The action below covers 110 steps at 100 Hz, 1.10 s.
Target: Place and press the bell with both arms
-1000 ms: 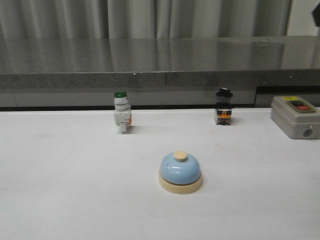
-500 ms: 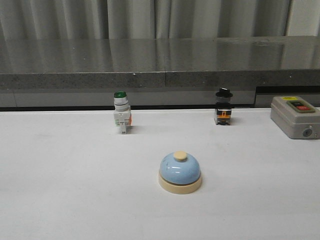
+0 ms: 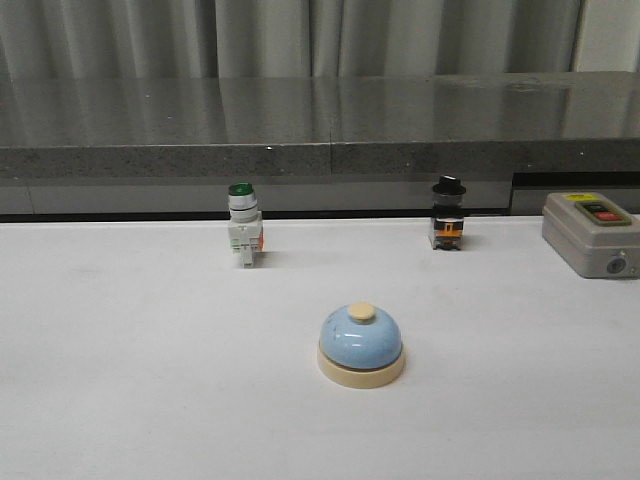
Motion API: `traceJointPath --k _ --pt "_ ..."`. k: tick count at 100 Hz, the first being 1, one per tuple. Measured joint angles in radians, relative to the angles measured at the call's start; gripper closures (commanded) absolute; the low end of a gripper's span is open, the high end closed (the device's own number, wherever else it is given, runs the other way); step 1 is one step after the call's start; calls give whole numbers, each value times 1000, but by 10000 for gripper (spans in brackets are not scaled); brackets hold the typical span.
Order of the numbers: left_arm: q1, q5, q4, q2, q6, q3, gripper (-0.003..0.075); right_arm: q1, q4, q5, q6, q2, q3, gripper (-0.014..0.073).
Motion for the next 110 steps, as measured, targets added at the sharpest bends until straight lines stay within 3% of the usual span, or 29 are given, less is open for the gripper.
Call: traceJointPath --k 69,110 --pt "0 0 0 0 0 0 741 0 0 -7 -2 -9 15 658" --pt "0 0 0 0 0 0 741 -66 0 -176 29 -290 273 658"
